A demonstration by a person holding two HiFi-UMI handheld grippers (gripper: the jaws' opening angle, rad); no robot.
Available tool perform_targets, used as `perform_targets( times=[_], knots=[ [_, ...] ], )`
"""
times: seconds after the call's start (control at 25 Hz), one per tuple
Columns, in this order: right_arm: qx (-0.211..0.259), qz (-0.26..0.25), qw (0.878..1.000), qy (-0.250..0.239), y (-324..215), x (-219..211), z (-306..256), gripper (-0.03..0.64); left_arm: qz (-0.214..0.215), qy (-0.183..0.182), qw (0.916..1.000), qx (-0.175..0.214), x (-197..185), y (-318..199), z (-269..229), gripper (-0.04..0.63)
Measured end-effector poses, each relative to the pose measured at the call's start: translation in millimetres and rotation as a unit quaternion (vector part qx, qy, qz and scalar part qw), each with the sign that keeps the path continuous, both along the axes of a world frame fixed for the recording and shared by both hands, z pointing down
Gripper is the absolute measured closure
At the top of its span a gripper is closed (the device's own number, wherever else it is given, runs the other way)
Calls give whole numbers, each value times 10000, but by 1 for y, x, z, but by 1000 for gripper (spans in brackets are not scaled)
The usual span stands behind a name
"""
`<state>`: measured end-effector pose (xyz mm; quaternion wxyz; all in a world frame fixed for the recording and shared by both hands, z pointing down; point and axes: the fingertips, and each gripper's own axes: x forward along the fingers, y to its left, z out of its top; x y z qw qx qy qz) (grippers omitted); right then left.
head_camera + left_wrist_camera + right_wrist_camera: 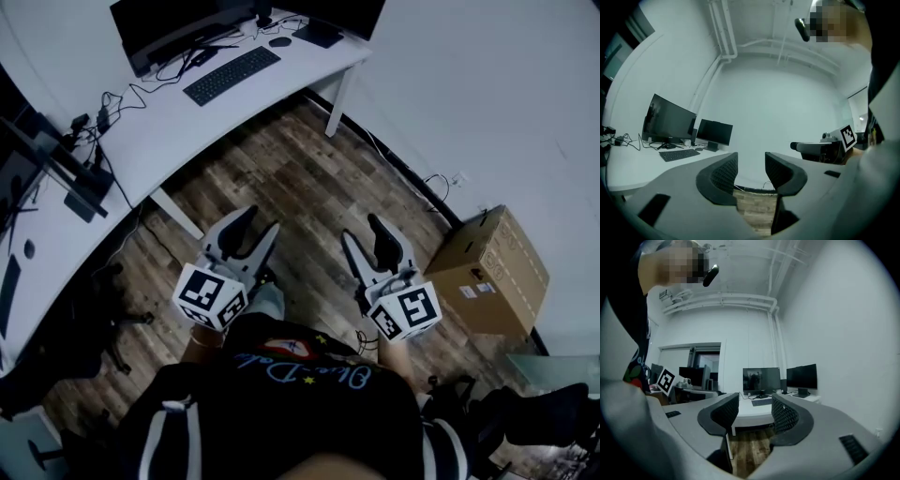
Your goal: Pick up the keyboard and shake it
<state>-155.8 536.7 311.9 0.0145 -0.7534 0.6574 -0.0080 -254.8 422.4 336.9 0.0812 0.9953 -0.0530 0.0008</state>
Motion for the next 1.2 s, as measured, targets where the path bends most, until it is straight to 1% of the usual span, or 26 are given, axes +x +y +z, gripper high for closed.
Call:
perform_targets(
  times=[0.28, 0.48, 0.72, 0.88, 1.04, 1.2],
  knots=[
    [-79, -24, 9999, -103, -65, 35, -2, 431, -12, -49, 10000, -46, 37, -70, 2, 436],
    [-200, -32, 9997, -130, -104, 49, -2, 431, -42, -63, 9998, -183, 52, -113, 6, 437],
    [-241, 9, 9996, -118, -145, 73, -7, 431, -75, 24, 9996, -262, 72, -160, 6, 437],
    [-153, -58, 9997, -156, -176, 88, -7, 431, -132, -60, 9995, -298, 84, -189, 9, 437],
    [-113, -177, 9994, -260, -207, 97, -3, 431, -171, -24, 9997, -197, 93, -215, 7, 437],
    [-113, -385, 9984, -402, -235, 104, 4, 431, -297, -153, 9992, -196, 97, -237, 11, 437]
  ],
)
